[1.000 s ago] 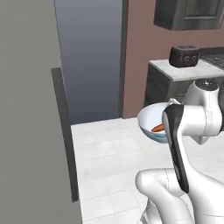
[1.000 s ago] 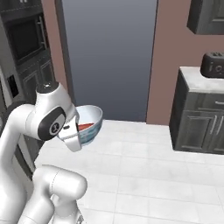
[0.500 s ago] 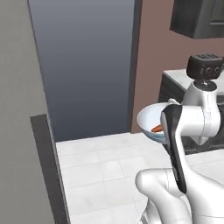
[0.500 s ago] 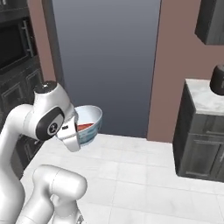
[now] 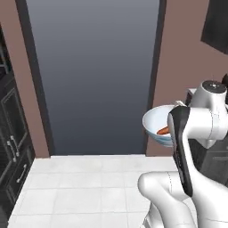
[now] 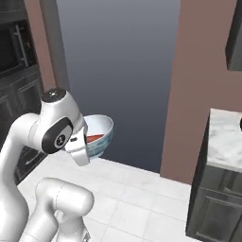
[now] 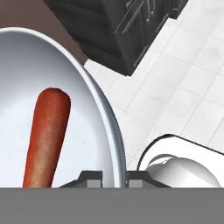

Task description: Move the glass cup from next to the sink to the open cabinet. Then, move the bowl with the carrot to the fridge to clear the area for faucet cleaning.

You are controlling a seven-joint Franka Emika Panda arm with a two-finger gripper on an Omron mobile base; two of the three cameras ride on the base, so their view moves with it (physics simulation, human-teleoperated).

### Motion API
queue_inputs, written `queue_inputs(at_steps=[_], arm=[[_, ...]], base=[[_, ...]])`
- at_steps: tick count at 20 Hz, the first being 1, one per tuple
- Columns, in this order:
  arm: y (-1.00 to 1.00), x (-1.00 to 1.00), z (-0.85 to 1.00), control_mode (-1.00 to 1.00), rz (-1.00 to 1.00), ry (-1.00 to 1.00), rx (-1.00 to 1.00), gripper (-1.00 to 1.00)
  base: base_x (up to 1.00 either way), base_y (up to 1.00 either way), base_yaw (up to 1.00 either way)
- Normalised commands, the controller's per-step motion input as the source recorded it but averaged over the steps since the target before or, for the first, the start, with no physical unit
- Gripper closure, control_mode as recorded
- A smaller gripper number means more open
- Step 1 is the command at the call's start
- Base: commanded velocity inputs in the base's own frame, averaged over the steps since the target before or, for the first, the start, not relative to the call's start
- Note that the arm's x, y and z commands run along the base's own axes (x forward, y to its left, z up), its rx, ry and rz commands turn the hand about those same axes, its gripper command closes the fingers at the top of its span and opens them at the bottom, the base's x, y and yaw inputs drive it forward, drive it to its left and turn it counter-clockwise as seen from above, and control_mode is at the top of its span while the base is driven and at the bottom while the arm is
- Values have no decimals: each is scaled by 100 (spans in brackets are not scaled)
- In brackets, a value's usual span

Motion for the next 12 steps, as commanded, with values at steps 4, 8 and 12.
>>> queue_inputs(at_steps=[4,8,12], arm=[[0,0,0,100,0,0,0,100],[0,0,0,100,0,0,0,100],[0,0,0,100,0,0,0,100]], base=[[30,-5,85],[6,0,94],[1,-1,93]])
